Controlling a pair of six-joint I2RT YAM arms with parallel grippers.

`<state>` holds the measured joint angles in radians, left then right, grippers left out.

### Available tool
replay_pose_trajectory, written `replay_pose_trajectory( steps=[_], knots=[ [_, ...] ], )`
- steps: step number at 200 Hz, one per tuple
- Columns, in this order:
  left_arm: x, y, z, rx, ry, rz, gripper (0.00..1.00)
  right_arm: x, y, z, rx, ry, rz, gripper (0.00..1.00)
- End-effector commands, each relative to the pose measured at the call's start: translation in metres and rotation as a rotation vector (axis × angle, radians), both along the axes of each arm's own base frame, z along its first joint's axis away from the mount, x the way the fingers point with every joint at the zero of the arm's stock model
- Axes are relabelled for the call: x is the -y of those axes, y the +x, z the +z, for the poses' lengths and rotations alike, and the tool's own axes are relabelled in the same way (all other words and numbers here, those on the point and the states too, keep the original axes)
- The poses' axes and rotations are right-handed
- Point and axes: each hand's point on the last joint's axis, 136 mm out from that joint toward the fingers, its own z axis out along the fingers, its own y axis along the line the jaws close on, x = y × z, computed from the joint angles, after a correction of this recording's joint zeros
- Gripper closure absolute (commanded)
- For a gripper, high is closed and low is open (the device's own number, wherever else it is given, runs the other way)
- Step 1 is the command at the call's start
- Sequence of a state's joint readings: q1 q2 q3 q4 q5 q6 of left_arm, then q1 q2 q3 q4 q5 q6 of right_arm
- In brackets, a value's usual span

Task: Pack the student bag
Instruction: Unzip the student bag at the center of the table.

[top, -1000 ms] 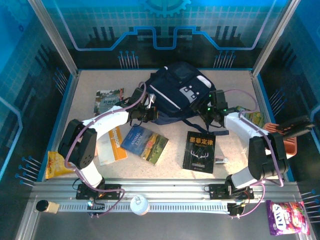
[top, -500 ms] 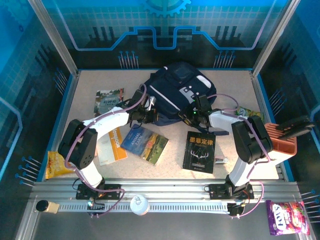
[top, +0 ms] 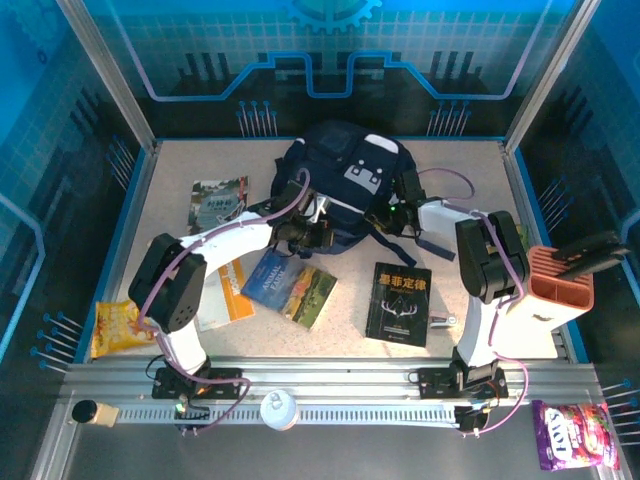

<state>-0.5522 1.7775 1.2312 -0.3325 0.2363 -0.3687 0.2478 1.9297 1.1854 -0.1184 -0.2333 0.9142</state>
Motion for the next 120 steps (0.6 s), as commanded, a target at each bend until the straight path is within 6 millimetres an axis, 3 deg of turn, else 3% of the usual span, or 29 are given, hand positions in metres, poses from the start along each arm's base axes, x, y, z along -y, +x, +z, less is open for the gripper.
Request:
replay_pose_trajectory(
  steps=[1,46,81,83,120],
  knots=[
    [0.016,-0.003,0.012,-0.039,-0.051,-0.026,1.00,0.020,0.009,0.025,0.088,-0.022,-0.035,0.61],
    [0.023,-0.002,0.018,-0.056,-0.066,-0.039,1.00,0.014,-0.043,0.050,0.031,0.117,-0.122,0.42],
    [0.028,0.001,0.020,-0.060,-0.075,-0.043,1.00,0.005,-0.070,0.050,-0.044,0.177,-0.257,0.36],
    [0.028,0.001,0.019,-0.061,-0.074,-0.042,1.00,0.005,-0.076,0.043,-0.067,0.169,-0.264,0.36],
    [0.028,0.001,0.018,-0.068,-0.069,-0.044,1.00,-0.015,-0.078,0.033,-0.133,0.227,-0.300,0.36]
  ],
)
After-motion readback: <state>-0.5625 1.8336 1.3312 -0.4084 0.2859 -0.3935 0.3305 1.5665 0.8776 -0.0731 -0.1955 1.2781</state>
